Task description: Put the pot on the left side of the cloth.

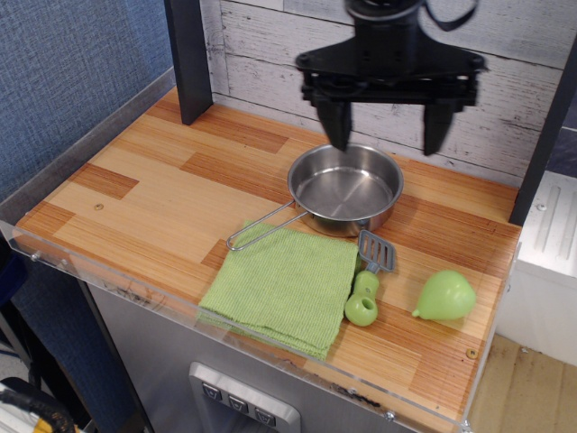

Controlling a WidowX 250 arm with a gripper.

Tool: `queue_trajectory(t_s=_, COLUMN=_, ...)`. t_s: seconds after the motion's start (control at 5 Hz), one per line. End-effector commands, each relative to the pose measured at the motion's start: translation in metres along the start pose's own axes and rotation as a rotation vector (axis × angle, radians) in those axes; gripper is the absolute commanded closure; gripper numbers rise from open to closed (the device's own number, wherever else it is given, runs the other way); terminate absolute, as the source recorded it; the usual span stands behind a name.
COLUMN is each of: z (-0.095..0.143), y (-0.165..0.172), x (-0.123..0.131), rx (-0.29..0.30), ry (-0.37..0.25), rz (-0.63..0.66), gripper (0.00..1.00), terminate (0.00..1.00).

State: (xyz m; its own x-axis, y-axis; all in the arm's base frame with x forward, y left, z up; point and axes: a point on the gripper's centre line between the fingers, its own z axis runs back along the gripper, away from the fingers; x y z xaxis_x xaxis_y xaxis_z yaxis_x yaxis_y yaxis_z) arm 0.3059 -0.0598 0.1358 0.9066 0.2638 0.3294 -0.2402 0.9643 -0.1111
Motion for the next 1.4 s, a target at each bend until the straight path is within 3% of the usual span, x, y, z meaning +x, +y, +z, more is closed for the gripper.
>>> queue_trajectory(t_s=0.0, z=-0.008, y=0.024, x=0.026, rx=-0.007, ry=-0.036, rz=0.057, gripper=0.00, terminate=0.00)
queue_trajectory(t_s=0.2, z=-0.020, y=0.038, x=0.033, rx=0.014, ry=-0.024, rz=0.088, gripper=0.00, terminate=0.00)
queue_trajectory(t_s=0.4, z=-0.041, y=0.049, x=0.034, rx=-0.008, ry=-0.003, rz=0.151, gripper=0.00, terminate=0.00)
queue_trajectory(t_s=1.2, z=-0.087, y=0.089, x=0.026, rx=0.077, ry=0.053, rz=0.215, gripper=0.00, terminate=0.00)
